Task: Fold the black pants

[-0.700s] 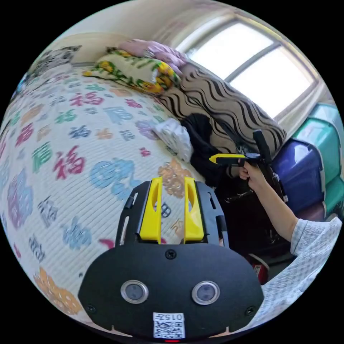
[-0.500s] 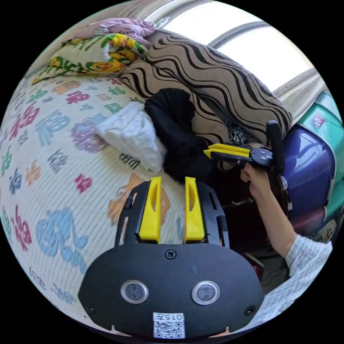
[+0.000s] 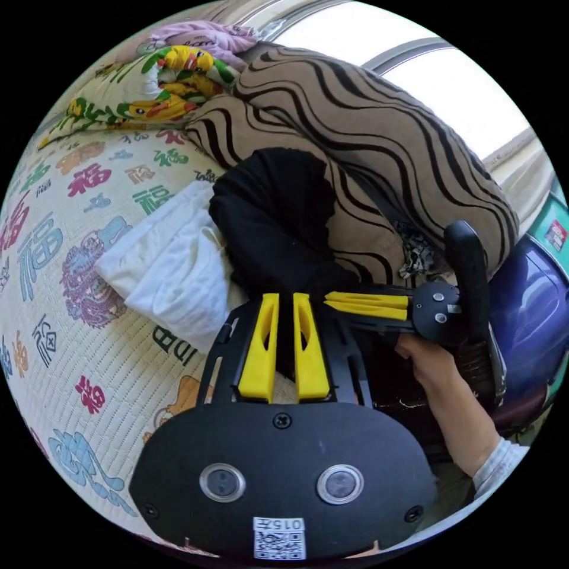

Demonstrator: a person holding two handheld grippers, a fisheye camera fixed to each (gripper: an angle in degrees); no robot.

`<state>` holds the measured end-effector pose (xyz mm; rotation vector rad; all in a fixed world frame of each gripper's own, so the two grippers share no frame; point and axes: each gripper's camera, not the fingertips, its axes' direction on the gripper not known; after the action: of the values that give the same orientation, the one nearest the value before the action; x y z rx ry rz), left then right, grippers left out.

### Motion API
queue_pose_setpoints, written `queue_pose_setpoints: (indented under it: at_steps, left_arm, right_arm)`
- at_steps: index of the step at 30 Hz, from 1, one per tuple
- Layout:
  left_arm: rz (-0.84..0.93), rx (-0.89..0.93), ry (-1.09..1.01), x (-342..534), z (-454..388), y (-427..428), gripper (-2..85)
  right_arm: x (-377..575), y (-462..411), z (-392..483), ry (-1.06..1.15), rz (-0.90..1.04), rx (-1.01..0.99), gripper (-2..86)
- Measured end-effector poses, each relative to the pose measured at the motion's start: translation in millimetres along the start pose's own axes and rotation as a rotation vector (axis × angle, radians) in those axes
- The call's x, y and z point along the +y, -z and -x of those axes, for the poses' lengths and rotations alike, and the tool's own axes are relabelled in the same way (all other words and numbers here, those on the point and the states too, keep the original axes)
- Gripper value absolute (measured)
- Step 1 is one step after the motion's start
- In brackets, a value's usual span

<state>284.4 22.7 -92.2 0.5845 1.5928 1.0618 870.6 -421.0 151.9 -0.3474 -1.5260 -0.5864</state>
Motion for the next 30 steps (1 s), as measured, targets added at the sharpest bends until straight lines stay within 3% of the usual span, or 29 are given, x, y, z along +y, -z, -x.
queue_pose_setpoints:
  at_steps: [5, 11, 21, 26, 30]
  left_arm:
    - [-0.151, 0.035, -0.082, 14, -14, 71, 2.3]
    - [-0.416, 0.117, -0.163, 62, -25, 233, 2.1]
    - [-0.779, -0.121, -0.276, 163, -74, 492, 2.5]
    - [-0.718, -0.162, -0.264, 170, -73, 541, 3.2]
    - [-0.515, -0.122, -0.116, 171, -18, 511, 3.7]
  right_arm:
    - [36, 78, -1, -0.003, -0.245, -0.169, -0.2]
    - [79, 203, 40, 0.174, -0.545, -0.384, -0.1]
    - [112, 331, 170, 0.514, -0.777, -0.636, 0.3]
    - [111, 323, 201, 0.509, -0.732, -0.728, 0.4]
    - [107, 239, 214, 0.351, -0.568, -0.818, 0.6]
